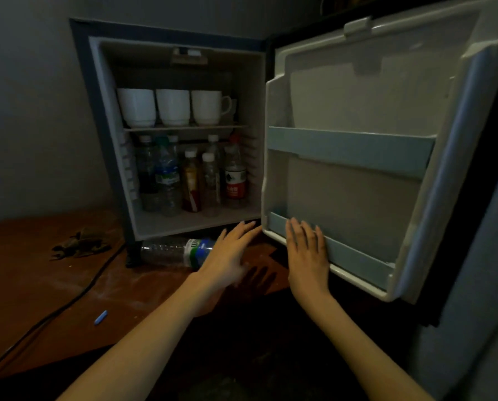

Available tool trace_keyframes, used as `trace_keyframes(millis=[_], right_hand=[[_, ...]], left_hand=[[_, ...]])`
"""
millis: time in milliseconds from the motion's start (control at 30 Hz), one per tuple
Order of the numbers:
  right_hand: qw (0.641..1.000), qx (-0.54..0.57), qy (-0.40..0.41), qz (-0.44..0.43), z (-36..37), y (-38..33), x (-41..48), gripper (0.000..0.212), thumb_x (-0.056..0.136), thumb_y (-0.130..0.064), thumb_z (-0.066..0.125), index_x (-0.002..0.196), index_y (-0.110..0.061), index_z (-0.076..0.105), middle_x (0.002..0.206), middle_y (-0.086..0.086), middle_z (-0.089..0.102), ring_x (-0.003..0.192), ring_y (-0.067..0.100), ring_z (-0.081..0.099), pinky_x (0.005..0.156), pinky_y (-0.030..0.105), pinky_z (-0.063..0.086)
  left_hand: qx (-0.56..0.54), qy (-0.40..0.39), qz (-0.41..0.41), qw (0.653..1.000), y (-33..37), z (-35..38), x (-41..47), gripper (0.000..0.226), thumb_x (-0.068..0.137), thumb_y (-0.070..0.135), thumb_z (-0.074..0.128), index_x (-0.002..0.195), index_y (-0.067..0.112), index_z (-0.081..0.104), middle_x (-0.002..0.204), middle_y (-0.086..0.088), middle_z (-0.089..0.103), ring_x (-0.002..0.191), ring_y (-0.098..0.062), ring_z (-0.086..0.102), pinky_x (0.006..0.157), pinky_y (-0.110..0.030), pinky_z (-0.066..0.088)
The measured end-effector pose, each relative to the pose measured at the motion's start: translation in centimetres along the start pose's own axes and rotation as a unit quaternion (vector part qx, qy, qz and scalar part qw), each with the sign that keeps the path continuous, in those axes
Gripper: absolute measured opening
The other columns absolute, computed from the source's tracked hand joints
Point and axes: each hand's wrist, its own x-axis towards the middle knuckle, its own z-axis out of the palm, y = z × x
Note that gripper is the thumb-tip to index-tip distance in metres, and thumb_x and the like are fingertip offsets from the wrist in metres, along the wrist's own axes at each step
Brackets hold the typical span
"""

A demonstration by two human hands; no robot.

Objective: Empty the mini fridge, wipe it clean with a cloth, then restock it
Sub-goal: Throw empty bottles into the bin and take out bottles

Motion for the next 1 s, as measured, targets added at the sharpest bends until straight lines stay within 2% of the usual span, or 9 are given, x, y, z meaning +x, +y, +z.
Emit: trace_keyframes(millis=[67, 167, 367, 500, 600, 700, 767, 867, 1000], right_hand=[[1.000, -0.019, -0.003, -0.009, 0.8, 1.4, 0.0, 0.058, 0.081, -0.011, 0.043, 0.138, -0.002, 0.050, 0.139, 0.013, 0.052, 0.126, 0.031, 0.038, 0.115, 0.046, 0.012], [0.999, -0.029, 0.026, -0.024, 1.4, 3.4, 0.3, 0.058, 0.075, -0.012, 0.053, 0.133, -0.002, 0.055, 0.135, 0.011, 0.055, 0.123, 0.030, 0.039, 0.114, 0.048, 0.017], [0.999, -0.015, 0.037, -0.023, 2.5, 7.2, 1.4, 0.069, 0.066, -0.008, 0.062, 0.135, -0.003, 0.053, 0.125, 0.011, 0.055, 0.117, 0.031, 0.043, 0.113, 0.055, 0.026], [1.000, 0.023, -0.004, 0.013, 3.5, 9.4, 2.7, 0.083, 0.047, -0.002, 0.083, 0.127, -0.007, 0.059, 0.118, 0.009, 0.059, 0.110, 0.032, 0.053, 0.103, 0.055, 0.040], [0.997, 0.055, -0.021, 0.042, 4.1, 10.6, 3.6, 0.086, 0.035, 0.005, 0.087, 0.117, -0.004, 0.063, 0.112, 0.012, 0.063, 0.105, 0.036, 0.062, 0.096, 0.054, 0.047], [0.991, 0.113, -0.026, 0.066, 4.7, 11.5, 4.7, 0.067, 0.062, 0.009, 0.076, 0.125, -0.005, 0.058, 0.123, 0.011, 0.059, 0.119, 0.037, 0.055, 0.103, 0.050, 0.043], [0.984, 0.157, -0.030, 0.077, 5.0, 12.0, 5.7, 0.055, 0.087, 0.001, 0.059, 0.139, -0.011, 0.047, 0.141, 0.005, 0.048, 0.138, 0.032, 0.037, 0.110, 0.045, 0.037], [0.975, 0.187, -0.048, 0.112, 5.5, 13.0, 7.2, 0.050, 0.097, -0.013, 0.048, 0.146, -0.020, 0.037, 0.153, -0.003, 0.035, 0.146, 0.024, 0.020, 0.103, 0.038, 0.042], [0.968, 0.213, -0.052, 0.126, 5.8, 13.8, 9.0, 0.045, 0.095, -0.014, 0.051, 0.138, -0.021, 0.046, 0.147, 0.001, 0.040, 0.132, 0.029, 0.042, 0.085, 0.039, 0.048]], left_hand=[[-0.008, 0.005, 0.059, 0.998, 2.1, 0.8, 1.8, 0.082, 0.087, 0.012, 0.062, 0.153, 0.027, 0.015, 0.162, 0.007, 0.009, 0.149, -0.013, 0.001, 0.119, -0.042, 0.008], [0.010, -0.016, 0.098, 0.995, 4.2, 2.3, 4.2, 0.088, 0.084, 0.003, 0.059, 0.154, 0.021, 0.008, 0.161, 0.004, 0.006, 0.149, -0.013, 0.000, 0.121, -0.039, 0.012], [0.092, -0.030, 0.089, 0.991, 6.0, 3.2, 7.5, 0.082, 0.092, 0.009, 0.052, 0.155, 0.019, 0.000, 0.162, 0.003, 0.001, 0.149, -0.013, -0.004, 0.121, -0.034, 0.002], [0.196, -0.026, 0.074, 0.977, 6.1, 3.1, 9.4, 0.075, 0.096, 0.013, 0.049, 0.155, 0.017, 0.003, 0.162, 0.001, 0.008, 0.149, -0.014, 0.006, 0.117, -0.042, -0.013], [0.242, -0.034, 0.073, 0.967, 7.3, 3.4, 10.3, 0.072, 0.096, 0.011, 0.046, 0.155, 0.015, 0.004, 0.162, 0.000, 0.008, 0.149, -0.015, 0.006, 0.116, -0.044, -0.015], [0.263, -0.028, 0.050, 0.963, 9.0, 4.2, 11.3, 0.070, 0.096, 0.012, 0.048, 0.155, 0.011, 0.008, 0.161, -0.004, 0.011, 0.149, -0.018, 0.007, 0.115, -0.042, -0.017], [0.300, -0.019, 0.041, 0.953, 9.9, 4.8, 12.1, 0.068, 0.096, 0.015, 0.047, 0.154, 0.008, 0.011, 0.159, -0.006, 0.016, 0.148, -0.020, 0.012, 0.110, -0.042, -0.021], [0.367, -0.030, 0.031, 0.929, 11.0, 5.3, 13.3, 0.062, 0.098, 0.022, 0.044, 0.152, 0.005, 0.017, 0.157, -0.009, 0.020, 0.146, -0.022, 0.016, 0.108, -0.046, -0.025], [0.450, -0.091, 0.039, 0.888, 11.3, 5.7, 14.4, 0.053, 0.101, 0.028, 0.038, 0.150, 0.010, 0.028, 0.161, -0.011, 0.009, 0.149, -0.023, 0.006, 0.108, -0.048, -0.024]])
